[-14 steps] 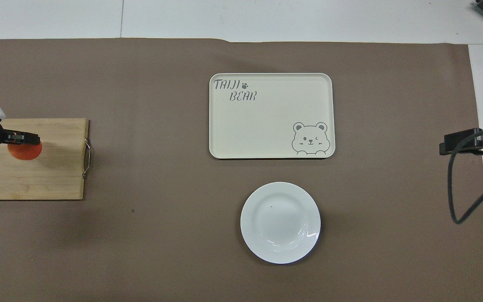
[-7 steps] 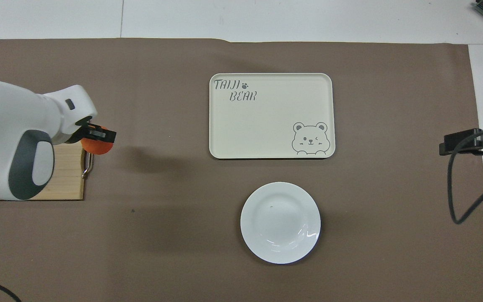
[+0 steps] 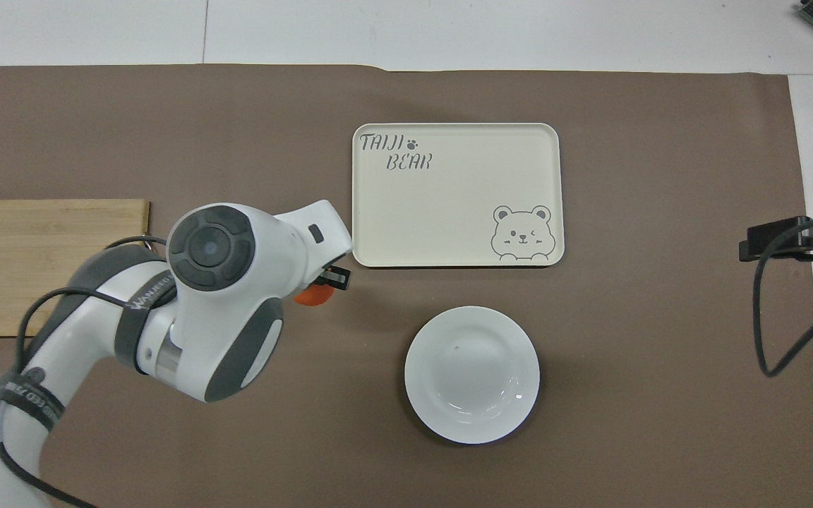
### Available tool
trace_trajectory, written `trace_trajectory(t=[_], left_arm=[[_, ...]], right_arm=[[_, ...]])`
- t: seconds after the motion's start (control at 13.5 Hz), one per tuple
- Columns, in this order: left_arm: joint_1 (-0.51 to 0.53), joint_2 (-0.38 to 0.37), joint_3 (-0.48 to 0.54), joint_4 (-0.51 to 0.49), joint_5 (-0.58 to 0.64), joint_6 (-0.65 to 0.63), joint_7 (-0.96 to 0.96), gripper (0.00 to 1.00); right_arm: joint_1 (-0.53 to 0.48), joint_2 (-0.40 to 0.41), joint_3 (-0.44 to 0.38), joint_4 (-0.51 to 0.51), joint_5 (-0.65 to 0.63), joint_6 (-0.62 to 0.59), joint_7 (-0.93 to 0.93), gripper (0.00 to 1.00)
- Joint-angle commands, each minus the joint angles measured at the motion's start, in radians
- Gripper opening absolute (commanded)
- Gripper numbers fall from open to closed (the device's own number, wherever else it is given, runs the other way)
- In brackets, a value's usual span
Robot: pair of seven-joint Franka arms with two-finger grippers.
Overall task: Place orange and plate with both arms
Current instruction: 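Carry the orange with the left gripper and drop it onto the plate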
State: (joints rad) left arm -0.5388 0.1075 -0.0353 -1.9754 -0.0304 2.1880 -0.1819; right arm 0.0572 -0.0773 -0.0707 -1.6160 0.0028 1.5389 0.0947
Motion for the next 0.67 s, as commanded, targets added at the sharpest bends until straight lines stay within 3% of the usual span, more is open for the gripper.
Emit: trace_trajectory(t=[0.0,0.22,0.44,0.59], left_arm=[[-0.142,-0.014,0.021,-0.034,-0.063,0.012,-0.027,0.0],[-0.278,0.018,0.021,-0.063,-0.088,0.139,-0.115,0.0],[-0.349,0.082,0.017,-0.063,-0.088,0.251,-0.194,0.0],[-0.385,0.109,0.011,-0.063,-0.092,0.285,-0.226,0.0]], right_arm=[[-0.004,-0.013,0.005,-0.021,0.003,0.023,-0.02,1.0],[-0.005,-0.018,0.005,-0.03,0.025,0.021,-0.029,1.0],[-0.013,-0.019,0.002,-0.079,0.087,0.023,-0.087,1.0],[-0.014,-0.015,0.002,-0.137,0.112,0.111,-0.16,1.0]])
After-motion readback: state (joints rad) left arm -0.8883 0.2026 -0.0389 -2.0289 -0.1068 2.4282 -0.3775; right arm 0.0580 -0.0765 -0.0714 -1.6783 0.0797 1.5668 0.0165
